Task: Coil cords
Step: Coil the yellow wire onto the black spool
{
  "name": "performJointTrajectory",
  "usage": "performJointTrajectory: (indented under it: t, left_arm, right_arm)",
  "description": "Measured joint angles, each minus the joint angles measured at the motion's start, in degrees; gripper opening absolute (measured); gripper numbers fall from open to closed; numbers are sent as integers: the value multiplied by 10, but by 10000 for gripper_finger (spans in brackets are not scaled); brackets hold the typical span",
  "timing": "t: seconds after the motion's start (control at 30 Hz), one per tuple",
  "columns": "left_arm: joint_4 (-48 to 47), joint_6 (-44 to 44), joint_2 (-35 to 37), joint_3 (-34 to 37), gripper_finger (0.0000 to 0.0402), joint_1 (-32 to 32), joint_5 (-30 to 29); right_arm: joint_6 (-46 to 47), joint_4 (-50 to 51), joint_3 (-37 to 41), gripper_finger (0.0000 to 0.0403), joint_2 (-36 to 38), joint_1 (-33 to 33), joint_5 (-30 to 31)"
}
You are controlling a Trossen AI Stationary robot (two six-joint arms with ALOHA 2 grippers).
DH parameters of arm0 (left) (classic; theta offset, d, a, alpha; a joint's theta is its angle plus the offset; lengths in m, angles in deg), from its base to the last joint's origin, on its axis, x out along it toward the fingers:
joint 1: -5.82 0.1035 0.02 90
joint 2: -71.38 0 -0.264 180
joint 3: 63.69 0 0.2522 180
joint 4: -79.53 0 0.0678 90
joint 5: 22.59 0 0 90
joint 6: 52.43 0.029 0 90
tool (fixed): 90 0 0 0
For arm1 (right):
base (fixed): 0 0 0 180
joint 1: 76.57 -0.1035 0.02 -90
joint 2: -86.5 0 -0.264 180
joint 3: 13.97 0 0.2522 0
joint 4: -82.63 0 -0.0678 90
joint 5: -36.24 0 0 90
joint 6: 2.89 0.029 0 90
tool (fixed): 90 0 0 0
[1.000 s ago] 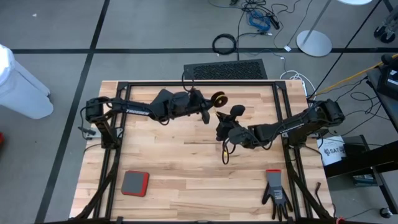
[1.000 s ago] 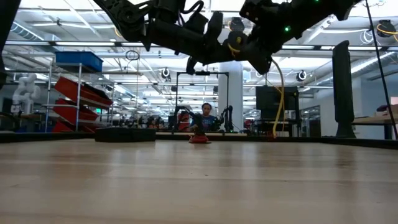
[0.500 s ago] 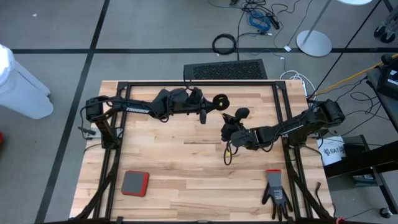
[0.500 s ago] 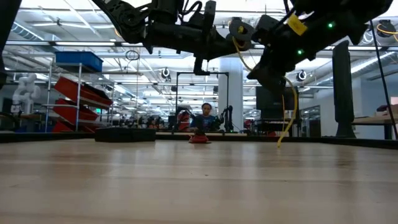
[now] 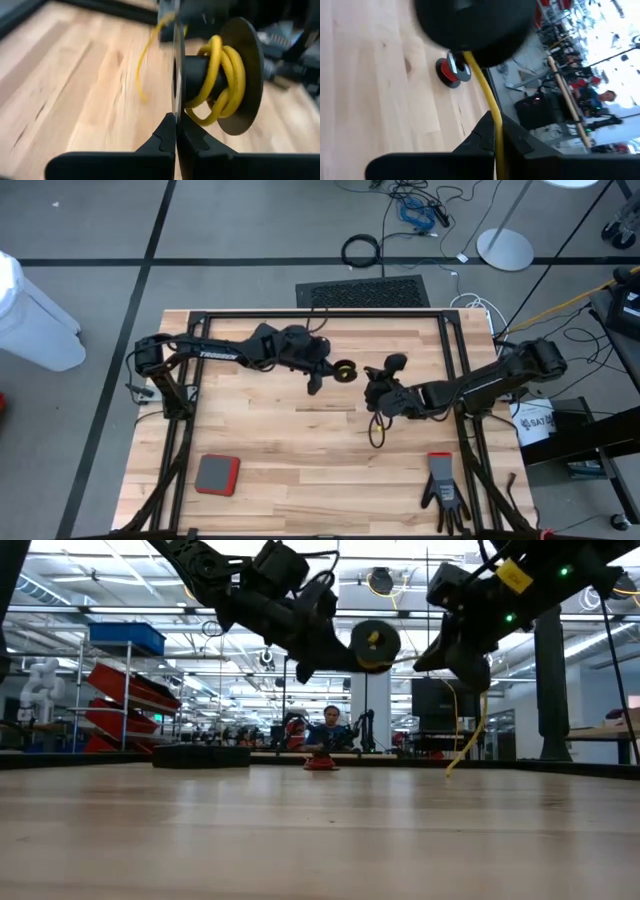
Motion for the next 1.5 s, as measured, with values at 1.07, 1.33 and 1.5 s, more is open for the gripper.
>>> performJointTrajectory:
  t: [1.07,1.33,1.5]
  left_arm:
    - [4,273,0,1,0,-55,-524]
    - [17,265,0,1,0,-56,-575]
    - [36,259,0,1,0,-58,-582]
  right_arm:
    - [50,-122,-50,9,-1,83,-210]
    - [40,-225,-50,9,-51,83,-242]
    - [29,-251,-69,9,-82,83,-243]
